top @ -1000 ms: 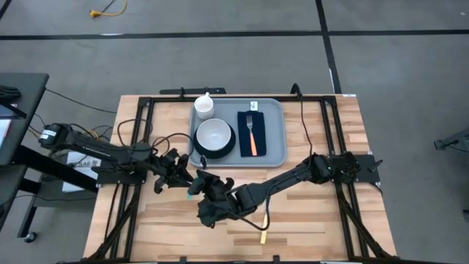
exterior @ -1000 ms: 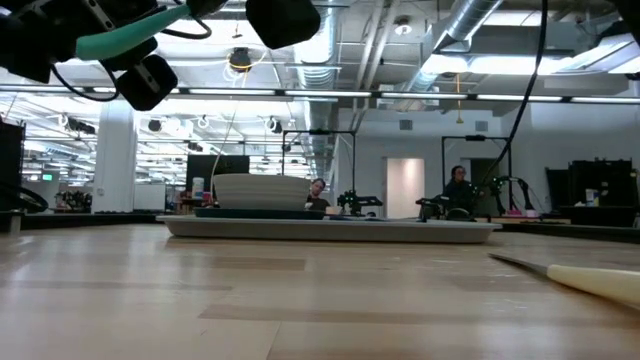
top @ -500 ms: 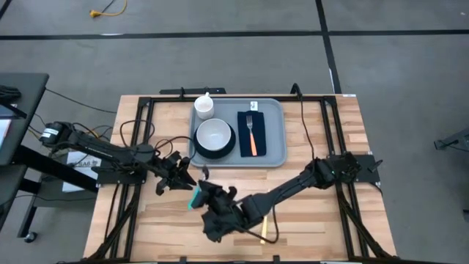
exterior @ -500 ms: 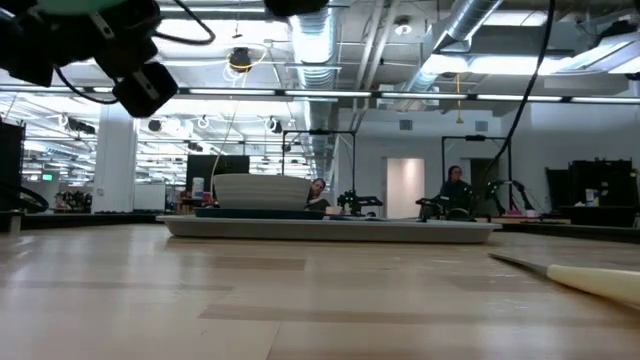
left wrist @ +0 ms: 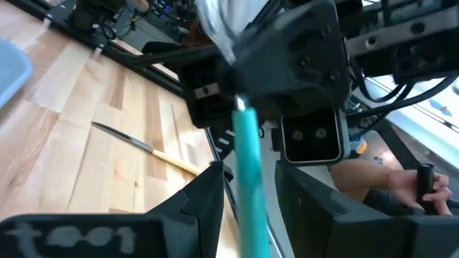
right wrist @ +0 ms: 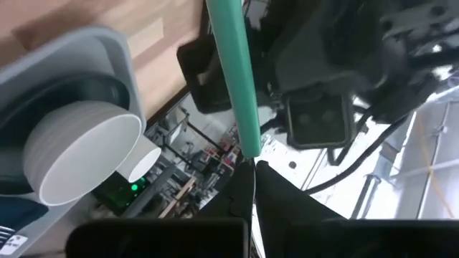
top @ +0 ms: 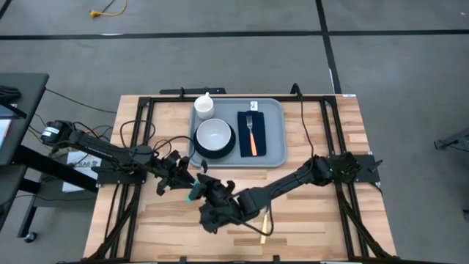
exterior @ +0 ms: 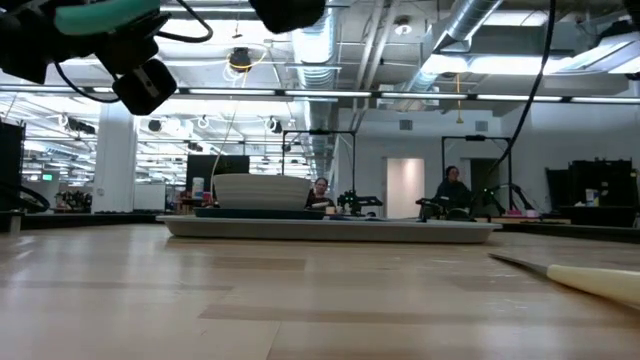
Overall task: Set up tray
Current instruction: Put the blue spoon on the dark blue napkin to the left of the orange fork
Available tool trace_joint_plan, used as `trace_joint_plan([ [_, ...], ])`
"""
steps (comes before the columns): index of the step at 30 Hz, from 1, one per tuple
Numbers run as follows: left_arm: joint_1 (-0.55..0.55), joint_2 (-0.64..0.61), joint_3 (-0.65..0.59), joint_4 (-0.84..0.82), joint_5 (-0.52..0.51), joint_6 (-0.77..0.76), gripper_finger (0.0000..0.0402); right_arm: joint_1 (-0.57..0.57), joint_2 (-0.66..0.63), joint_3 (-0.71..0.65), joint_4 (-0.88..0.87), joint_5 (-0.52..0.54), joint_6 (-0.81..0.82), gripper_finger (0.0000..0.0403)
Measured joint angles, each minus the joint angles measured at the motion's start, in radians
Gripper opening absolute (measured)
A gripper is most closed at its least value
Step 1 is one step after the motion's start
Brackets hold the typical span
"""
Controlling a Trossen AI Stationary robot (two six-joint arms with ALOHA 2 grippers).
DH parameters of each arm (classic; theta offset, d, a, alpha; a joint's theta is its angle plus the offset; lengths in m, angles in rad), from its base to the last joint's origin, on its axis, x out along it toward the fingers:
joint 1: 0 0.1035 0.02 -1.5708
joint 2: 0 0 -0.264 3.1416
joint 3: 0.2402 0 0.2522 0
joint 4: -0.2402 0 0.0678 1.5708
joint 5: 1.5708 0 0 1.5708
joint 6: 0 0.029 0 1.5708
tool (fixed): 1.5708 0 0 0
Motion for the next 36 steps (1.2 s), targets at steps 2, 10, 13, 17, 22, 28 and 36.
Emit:
trace_joint_plan([
  [2,0.0,0.0,0.0,-0.002,-0.01,0.0,0.0114,-0.016,0.0,0.0,0.001,0.0,-0.001,0.0],
  [10,0.0,-0.001,0.0,-0.044,-0.052,-0.007,0.0113,-0.043,0.0,-0.001,0.0,-0.003,-0.004,0.0],
  [13,0.0,-0.001,0.0,-0.06,-0.07,-0.008,0.0091,-0.04,0.001,-0.001,0.0,-0.002,-0.005,0.0],
  [17,-0.001,-0.001,0.0,-0.06,-0.074,0.001,0.0035,-0.036,0.001,-0.002,-0.004,0.004,-0.005,0.0],
  [22,-0.001,-0.001,0.0,-0.056,-0.083,0.021,0.0035,-0.032,0.001,-0.002,-0.003,0.022,0.002,0.0011],
  [28,0.0,-0.001,0.0,-0.058,-0.091,0.03,0.0031,-0.035,0.001,-0.002,0.001,0.023,0.018,0.0045],
  [36,0.0,-0.001,0.0,-0.06,-0.111,0.043,0.0031,-0.033,0.002,-0.002,-0.004,0.037,0.174,0.0088],
])
